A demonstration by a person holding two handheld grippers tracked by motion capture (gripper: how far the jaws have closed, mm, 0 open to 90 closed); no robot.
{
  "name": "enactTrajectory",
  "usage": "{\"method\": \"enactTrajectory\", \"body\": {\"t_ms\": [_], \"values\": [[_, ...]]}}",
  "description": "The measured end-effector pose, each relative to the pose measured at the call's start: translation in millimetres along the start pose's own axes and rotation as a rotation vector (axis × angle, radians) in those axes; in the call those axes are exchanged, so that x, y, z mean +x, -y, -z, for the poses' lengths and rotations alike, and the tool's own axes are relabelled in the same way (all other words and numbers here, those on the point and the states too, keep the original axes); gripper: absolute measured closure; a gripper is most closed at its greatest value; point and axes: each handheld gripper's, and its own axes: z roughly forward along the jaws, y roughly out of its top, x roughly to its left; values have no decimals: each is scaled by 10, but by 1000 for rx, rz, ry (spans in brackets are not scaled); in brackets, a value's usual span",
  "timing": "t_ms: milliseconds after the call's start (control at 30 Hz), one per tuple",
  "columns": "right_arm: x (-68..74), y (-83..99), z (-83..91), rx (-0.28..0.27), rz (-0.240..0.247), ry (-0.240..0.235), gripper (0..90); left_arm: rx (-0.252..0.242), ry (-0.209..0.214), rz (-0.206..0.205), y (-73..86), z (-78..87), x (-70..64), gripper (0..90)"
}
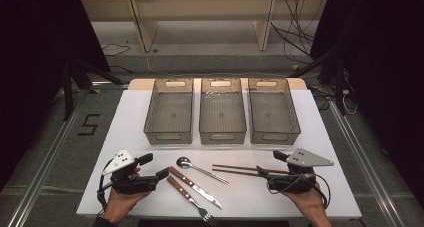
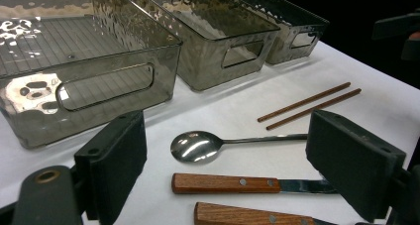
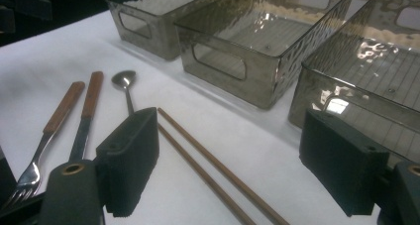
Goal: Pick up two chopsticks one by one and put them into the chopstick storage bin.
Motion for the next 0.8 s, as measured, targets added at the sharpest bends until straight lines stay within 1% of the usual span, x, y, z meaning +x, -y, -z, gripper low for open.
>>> {"method": "enactTrajectory", "body": {"t_ms": [67,167,267,600,733,800], "values": [[-33,-56,-17,36,12,-10,242,0,0,-1,-2,1,-2,156],[-57,-140,-51,93,58,-1,248,0,1,-1,-1,-3,0,156],[-74,-192,-84,128,83,0,251,-1,-1,-3,0,0,2,156],[-116,-266,-205,229,114,-14,261,0,0,1,-1,-5,1,156],[-134,-288,-268,280,139,-17,264,0,0,2,-1,-6,3,156],[-138,-297,-300,294,144,-22,267,0,1,1,-1,-4,5,156]]}}
